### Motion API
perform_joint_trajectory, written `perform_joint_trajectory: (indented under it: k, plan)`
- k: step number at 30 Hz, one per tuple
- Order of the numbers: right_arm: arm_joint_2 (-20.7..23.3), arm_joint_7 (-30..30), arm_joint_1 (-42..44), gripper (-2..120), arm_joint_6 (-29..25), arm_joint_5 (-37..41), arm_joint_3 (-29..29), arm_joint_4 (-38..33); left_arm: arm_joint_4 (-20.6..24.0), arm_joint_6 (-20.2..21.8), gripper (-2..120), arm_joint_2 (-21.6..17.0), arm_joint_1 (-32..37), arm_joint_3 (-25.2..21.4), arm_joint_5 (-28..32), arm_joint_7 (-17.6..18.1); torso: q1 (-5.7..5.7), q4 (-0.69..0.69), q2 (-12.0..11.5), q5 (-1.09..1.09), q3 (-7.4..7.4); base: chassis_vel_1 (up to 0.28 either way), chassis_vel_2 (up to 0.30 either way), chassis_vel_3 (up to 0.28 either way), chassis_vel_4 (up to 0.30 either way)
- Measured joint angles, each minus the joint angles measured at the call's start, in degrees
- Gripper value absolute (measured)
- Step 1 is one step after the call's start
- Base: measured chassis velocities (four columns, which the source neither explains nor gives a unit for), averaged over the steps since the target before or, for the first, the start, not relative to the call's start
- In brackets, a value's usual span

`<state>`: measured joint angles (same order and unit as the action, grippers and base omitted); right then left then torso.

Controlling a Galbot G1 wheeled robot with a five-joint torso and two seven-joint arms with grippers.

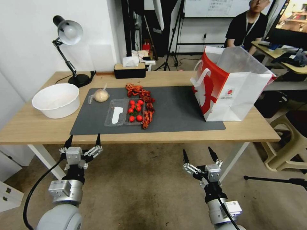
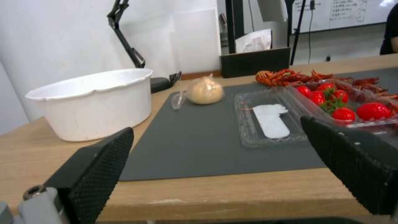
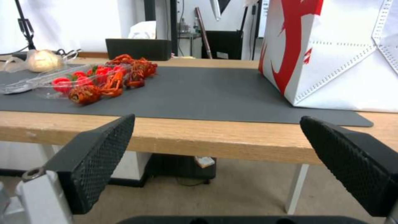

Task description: Pick up the trash from the table and place it into the takeout bag.

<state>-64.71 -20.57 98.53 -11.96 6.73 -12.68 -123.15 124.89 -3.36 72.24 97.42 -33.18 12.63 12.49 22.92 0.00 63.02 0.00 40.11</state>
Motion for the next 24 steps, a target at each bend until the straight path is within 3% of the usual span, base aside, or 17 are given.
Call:
perform_joint_trajectory:
  k: [14, 21, 24]
  plan:
    - [-0.1, 0.0, -0.2, 100, -0.1, -0.1, 0.1, 0.2, -1.5, -0.5, 100, -0.3, -0.6, 0.3, 0.0, -1.5, 0.0, 0.01, 0.0, 0.0, 0.0, 0.0, 0.0, 0.0, 0.0]
    - [0.2, 0.0, -1.7, 100, 0.4, 0.7, 0.3, 0.7, -2.0, 2.7, 100, -4.1, -4.9, 0.2, 3.2, -1.2, 0.0, -0.02, 0.0, -0.02, 0.0, 0.0, 0.0, 0.0, 0.0]
    - [0.7, 0.0, -3.2, 100, 0.8, 1.4, 0.7, 1.1, -1.9, 4.0, 100, -6.7, -6.8, -0.4, 6.2, -0.7, 0.0, 0.05, 0.0, 0.0, 0.0, 0.0, 0.0, 0.0, 0.0]
